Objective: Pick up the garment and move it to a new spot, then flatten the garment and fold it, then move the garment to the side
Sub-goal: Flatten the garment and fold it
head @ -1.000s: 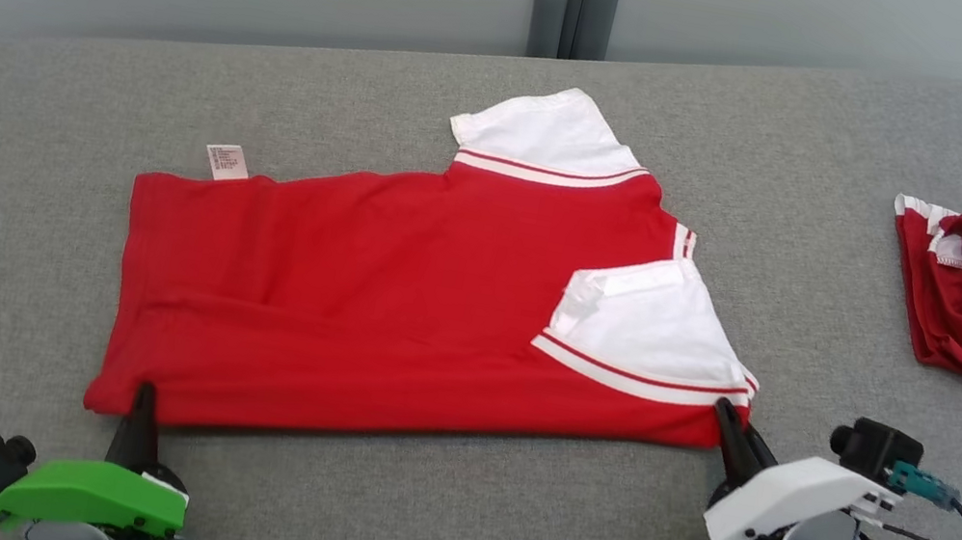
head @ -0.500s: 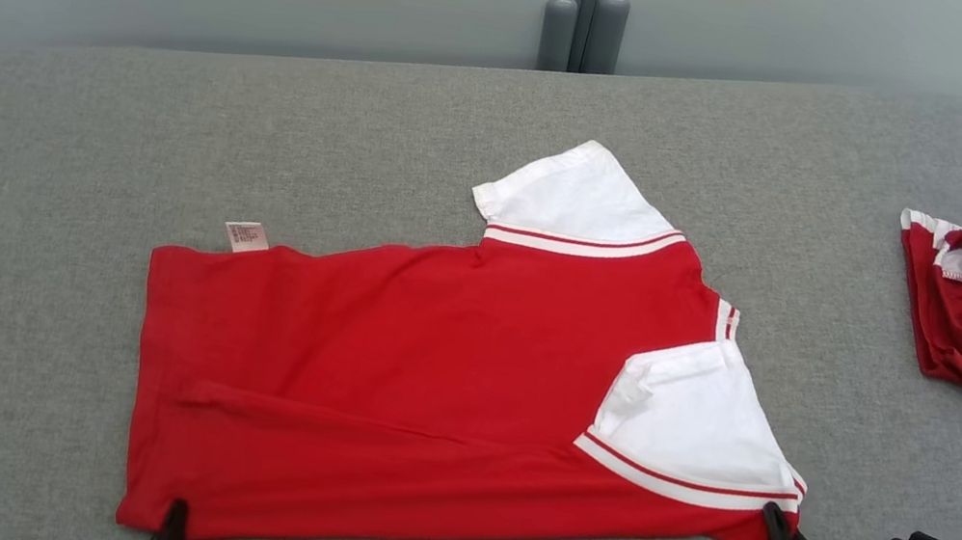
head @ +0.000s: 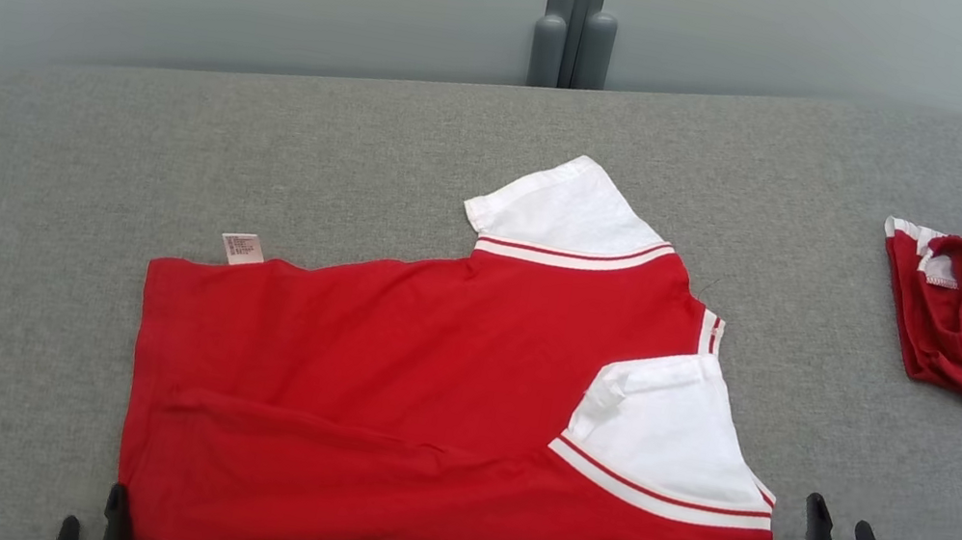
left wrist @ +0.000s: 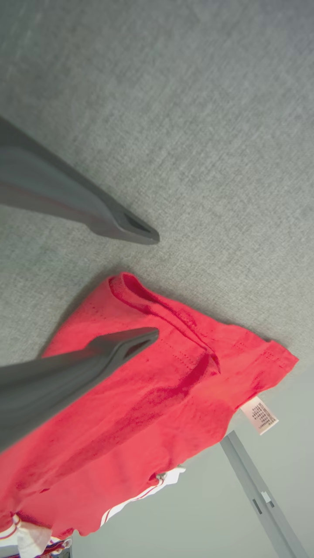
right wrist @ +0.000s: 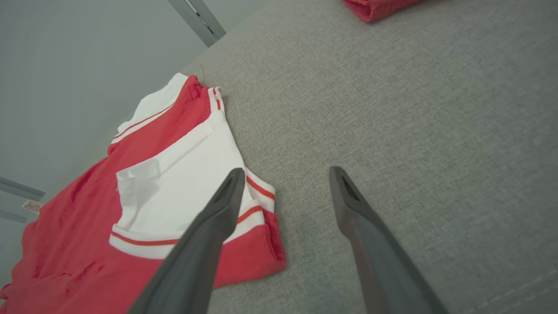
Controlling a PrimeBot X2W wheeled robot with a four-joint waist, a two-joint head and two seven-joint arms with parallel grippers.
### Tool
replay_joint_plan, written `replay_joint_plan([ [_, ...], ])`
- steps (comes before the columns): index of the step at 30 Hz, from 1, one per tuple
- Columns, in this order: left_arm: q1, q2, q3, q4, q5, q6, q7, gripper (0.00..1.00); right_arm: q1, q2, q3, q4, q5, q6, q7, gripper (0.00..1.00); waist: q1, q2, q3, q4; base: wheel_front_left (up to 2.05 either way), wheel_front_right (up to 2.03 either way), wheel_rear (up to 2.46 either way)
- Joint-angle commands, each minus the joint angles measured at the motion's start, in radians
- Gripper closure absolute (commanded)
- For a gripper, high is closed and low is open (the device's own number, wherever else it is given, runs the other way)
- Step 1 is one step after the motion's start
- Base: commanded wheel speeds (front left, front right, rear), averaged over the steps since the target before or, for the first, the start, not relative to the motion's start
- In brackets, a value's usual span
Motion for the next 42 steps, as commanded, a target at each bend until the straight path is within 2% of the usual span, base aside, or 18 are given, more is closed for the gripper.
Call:
replay_joint_plan([
  [1, -0.001, 0.022, 0.001, -0.019, 0.029, 0.009, -0.008, 0.0, 0.012, 0.001, -0.012, -0.024, -0.02, 0.0, 0.003, 0.0, 0.0, -0.0001, -0.004, -0.002, 0.0, 0.0, 0.0],
  [8, -0.105, 0.121, -0.08, -0.11, 0.186, 0.049, 0.035, 0.0, 0.037, 0.006, -0.05, -0.164, -0.108, 0.0, 0.045, 0.0, 0.0, -0.0001, -0.021, -0.002, 0.0, 0.0, 0.0],
  [12, -0.198, 0.177, -0.151, -0.12, 0.27, 0.073, 0.127, 0.0, 0.033, -0.002, -0.03, -0.234, -0.125, 0.0, 0.081, 0.0, 0.0, -0.0001, -0.02, -0.006, 0.0, 0.0, 0.0],
  [17, -0.32, 0.216, -0.196, -0.067, 0.329, 0.112, 0.238, 0.0, 0.005, -0.013, -0.001, -0.296, -0.124, 0.0, 0.113, 0.0, 0.0, -0.0001, -0.003, -0.017, 0.0, 0.0, 0.0],
  [30, -0.574, 0.201, -0.227, 0.192, 0.374, 0.172, 0.339, 0.0, -0.101, -0.051, 0.109, -0.337, -0.084, 0.0, 0.122, 0.0, 0.0, -0.0001, 0.118, -0.071, 0.0, 0.0, 0.0],
  [37, -0.658, 0.221, -0.228, 0.29, 0.379, 0.18, 0.367, 0.0, -0.145, -0.065, 0.149, -0.322, -0.065, 0.0, 0.105, 0.0, 0.0, -0.0001, 0.168, -0.085, 0.0, 0.0, 0.0],
  [42, -0.697, 0.236, -0.237, 0.349, 0.381, 0.161, 0.385, 0.0, -0.167, -0.074, 0.174, -0.306, -0.053, 0.0, 0.091, 0.0, 0.0, -0.0001, 0.185, -0.089, 0.0, 0.0, 0.0],
])
